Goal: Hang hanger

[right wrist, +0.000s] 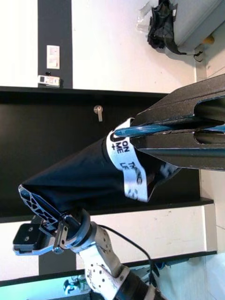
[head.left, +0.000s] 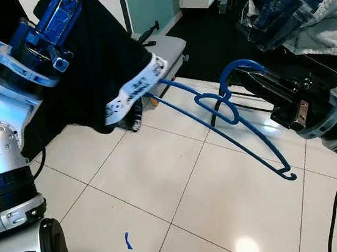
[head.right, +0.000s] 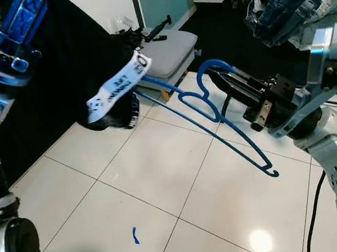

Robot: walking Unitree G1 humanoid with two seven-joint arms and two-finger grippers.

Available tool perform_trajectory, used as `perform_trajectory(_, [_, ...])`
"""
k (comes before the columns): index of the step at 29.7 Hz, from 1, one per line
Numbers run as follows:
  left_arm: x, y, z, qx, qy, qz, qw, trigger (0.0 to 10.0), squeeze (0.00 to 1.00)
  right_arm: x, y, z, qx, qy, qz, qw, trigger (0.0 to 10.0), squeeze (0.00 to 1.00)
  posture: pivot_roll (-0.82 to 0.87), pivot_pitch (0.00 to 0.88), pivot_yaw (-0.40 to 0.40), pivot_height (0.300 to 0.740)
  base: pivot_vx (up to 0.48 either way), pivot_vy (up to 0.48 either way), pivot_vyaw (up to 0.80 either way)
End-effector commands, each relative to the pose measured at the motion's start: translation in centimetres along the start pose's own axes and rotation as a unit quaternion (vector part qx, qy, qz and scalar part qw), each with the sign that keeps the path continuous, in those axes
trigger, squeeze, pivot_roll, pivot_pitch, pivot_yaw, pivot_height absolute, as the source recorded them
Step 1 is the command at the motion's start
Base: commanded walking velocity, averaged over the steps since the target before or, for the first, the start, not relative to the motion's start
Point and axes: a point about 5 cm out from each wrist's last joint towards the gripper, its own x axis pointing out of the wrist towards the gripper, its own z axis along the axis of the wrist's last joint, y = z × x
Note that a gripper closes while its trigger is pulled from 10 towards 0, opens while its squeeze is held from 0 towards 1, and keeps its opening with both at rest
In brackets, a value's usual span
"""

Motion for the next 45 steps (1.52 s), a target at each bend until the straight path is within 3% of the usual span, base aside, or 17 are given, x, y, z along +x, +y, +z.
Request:
perform_trajectory(1, [-0.2, -0.3, 0.1, -0.006, -0.005, -0.002, 1.000, 1.4, 0.00, 0.2, 0.1, 0.3, -0.010, -0.009, 0.006, 1.000, 0.0, 0.00, 0.02, 0.123, 0.060, 0.740, 0.000, 0.000, 0.00])
perform_trajectory(7, [0.5, -1.2, -1.5, -0.048, -0.007, -0.013, 0.999, 1.5, 0.00, 0.3, 0.1, 0.3, -0.009, -0.009, 0.007, 1.000, 0.0, 0.00, 0.02, 0.122, 0.060, 0.740, 0.000, 0.000, 0.00])
perform_trajectory(9, [0.3, -1.6, -3.6, -0.066, 0.025, -0.017, 0.997, 1.7, 0.00, 0.4, 0.1, 0.4, -0.010, -0.011, 0.009, 1.000, 0.0, 0.00, 0.02, 0.121, 0.061, 0.740, 0.000, 0.000, 0.00])
perform_trajectory(16, [-0.7, -1.4, -5.0, -0.059, 0.073, -0.008, 0.996, 1.8, 0.00, 0.4, 0.1, 0.6, -0.013, -0.012, 0.008, 1.000, 0.0, 0.00, 0.01, 0.121, 0.064, 0.740, 0.000, 0.000, 0.00])
perform_trajectory(20, [-1.9, -0.1, -5.6, -0.020, 0.123, 0.032, 0.992, 1.5, 0.00, 0.2, 0.1, 0.7, -0.015, -0.011, 0.007, 1.000, 0.0, 0.00, 0.01, 0.124, 0.065, 0.740, 0.000, 0.000, 0.00])
perform_trajectory(21, [-2.5, 1.0, -5.7, 0.002, 0.137, 0.074, 0.988, 1.2, 0.00, 0.2, 0.1, 0.7, -0.014, -0.009, 0.010, 1.000, 0.0, 0.00, 0.01, 0.126, 0.063, 0.740, 0.000, 0.000, 0.00])
perform_trajectory(24, [-2.5, 1.0, -5.7, 0.002, 0.137, 0.074, 0.988, 1.2, 0.00, 0.2, 0.1, 0.7, -0.014, -0.009, 0.010, 1.000, 0.0, 0.00, 0.01, 0.126, 0.063, 0.740, 0.000, 0.000, 0.00])
perform_trajectory(25, [-2.9, 2.1, -5.5, 0.018, 0.133, 0.120, 0.984, 1.1, 0.00, 0.3, 0.2, 0.5, -0.011, -0.007, 0.013, 1.000, 0.0, 0.00, 0.01, 0.127, 0.061, 0.740, 0.000, 0.000, 0.00])
perform_trajectory(27, [-2.9, 2.1, -5.5, 0.018, 0.133, 0.120, 0.984, 1.1, 0.00, 0.3, 0.2, 0.5, -0.011, -0.007, 0.013, 1.000, 0.0, 0.00, 0.01, 0.127, 0.061, 0.740, 0.000, 0.000, 0.00])
perform_trajectory(28, [-3.2, 3.4, -4.9, 0.033, 0.118, 0.178, 0.976, 0.7, 0.00, 0.3, 0.3, 0.5, -0.009, -0.006, 0.016, 1.000, 0.0, 0.00, 0.01, 0.128, 0.060, 0.740, 0.000, 0.000, 0.00])
perform_trajectory(32, [-3.4, 4.4, -4.4, 0.035, 0.103, 0.218, 0.970, 0.8, 0.00, 0.3, 0.4, 0.5, -0.009, -0.006, 0.018, 1.000, 0.0, 0.00, 0.01, 0.129, 0.060, 0.740, 0.000, 0.000, 0.00])
perform_trajectory(33, [-3.6, 4.9, -4.1, 0.032, 0.093, 0.242, 0.965, 1.9, 0.00, 0.3, 0.4, 0.6, -0.009, -0.006, 0.018, 1.000, 0.0, 0.00, 0.01, 0.130, 0.062, 0.740, 0.000, 0.000, 0.00])
perform_trajectory(35, [-3.7, 4.9, -4.2, 0.020, 0.094, 0.245, 0.965, 2.5, 0.00, 0.2, 0.4, 0.7, -0.010, -0.007, 0.018, 1.000, 0.0, 0.00, 0.01, 0.132, 0.065, 0.740, 0.000, 0.000, 0.00])
perform_trajectory(37, [-3.4, 4.0, -4.8, -0.015, 0.098, 0.211, 0.972, 4.0, 0.00, 0.1, 0.4, 0.9, -0.011, -0.010, 0.015, 1.000, 0.0, 0.00, 0.01, 0.132, 0.065, 0.740, 0.000, 0.000, 0.00])
perform_trajectory(41, [-3.3, 3.7, -4.9, -0.024, 0.098, 0.199, 0.975, 4.0, 0.00, 0.0, 0.3, 0.9, -0.012, -0.011, 0.014, 1.000, 0.0, 0.00, 0.01, 0.132, 0.065, 0.740, 0.000, 0.000, 0.00])
perform_trajectory(42, [-2.9, 2.7, -5.2, -0.036, 0.099, 0.163, 0.981, 8.1, 0.00, 0.1, 0.3, 0.9, -0.012, -0.012, 0.014, 1.000, 0.0, 0.00, 0.01, 0.132, 0.064, 0.740, 0.000, 0.000, 0.00])
perform_trajectory(45, [-2.5, 1.9, -5.5, -0.047, 0.097, 0.133, 0.985, 8.4, 0.00, 0.1, 0.3, 0.9, -0.012, -0.012, 0.014, 1.000, 0.0, 0.00, 0.01, 0.131, 0.063, 0.740, 0.000, 0.000, 0.00])
